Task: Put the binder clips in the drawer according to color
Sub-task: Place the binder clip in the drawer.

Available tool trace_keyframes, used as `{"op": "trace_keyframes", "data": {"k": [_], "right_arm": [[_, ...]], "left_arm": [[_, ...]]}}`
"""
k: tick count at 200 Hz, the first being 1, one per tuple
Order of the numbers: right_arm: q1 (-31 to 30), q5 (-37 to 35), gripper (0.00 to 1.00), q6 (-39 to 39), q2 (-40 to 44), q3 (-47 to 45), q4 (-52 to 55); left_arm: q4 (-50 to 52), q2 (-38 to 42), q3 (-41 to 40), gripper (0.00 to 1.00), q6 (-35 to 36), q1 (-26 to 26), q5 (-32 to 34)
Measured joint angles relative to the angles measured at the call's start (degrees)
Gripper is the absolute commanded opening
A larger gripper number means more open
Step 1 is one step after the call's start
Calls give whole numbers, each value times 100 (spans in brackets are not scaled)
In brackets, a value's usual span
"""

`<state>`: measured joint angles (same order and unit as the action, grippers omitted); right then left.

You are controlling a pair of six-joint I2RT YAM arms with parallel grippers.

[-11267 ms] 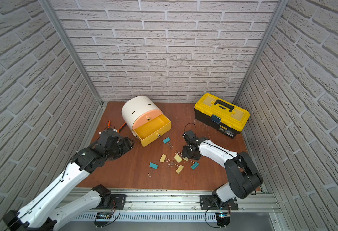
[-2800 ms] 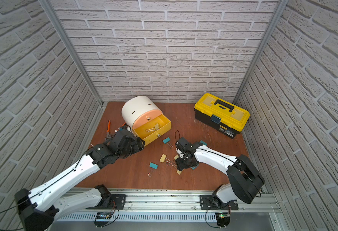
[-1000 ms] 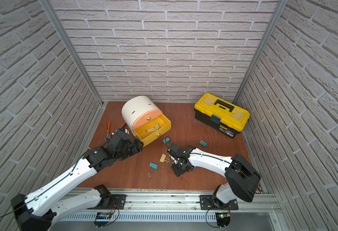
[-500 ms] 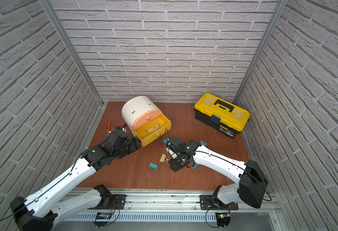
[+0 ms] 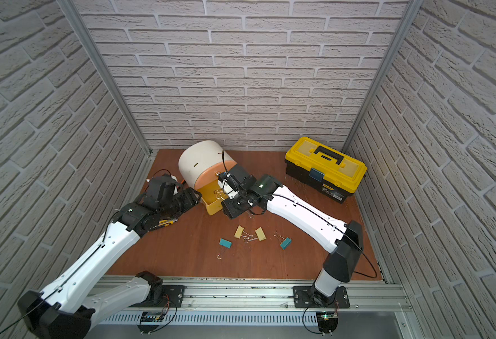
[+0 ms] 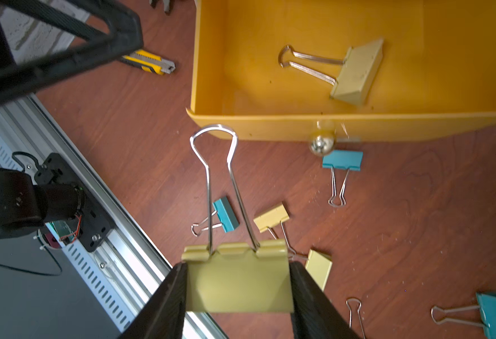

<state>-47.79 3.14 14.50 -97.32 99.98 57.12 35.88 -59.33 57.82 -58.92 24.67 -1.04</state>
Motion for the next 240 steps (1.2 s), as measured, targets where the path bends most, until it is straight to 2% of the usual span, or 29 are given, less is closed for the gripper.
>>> {"op": "trace_keyframes", "data": {"k": [32,99,154,176,208,240], "right_arm": [[-2,39,37,-85,-748,907,74],[0,11,37,-251,-1746,2052,140],[9,-85,39,-302,-2179,2323,223],[35,-122,44,-302,-2184,2326,223],[72,-184,57,-299,-2184,2374,223],[87,-214,61,-299,-2184,2411,219]], "left_arm": [[-9,4,0,74,22,-299,-232],[22,299,-4,74,22,-592,-428],[96,363,-13,74,24,-704,-496],[116,369,-13,74,24,-748,-527],[136,369,-13,74,24,-778,-570],[142,361,-13,74,31,-778,-592]]}}
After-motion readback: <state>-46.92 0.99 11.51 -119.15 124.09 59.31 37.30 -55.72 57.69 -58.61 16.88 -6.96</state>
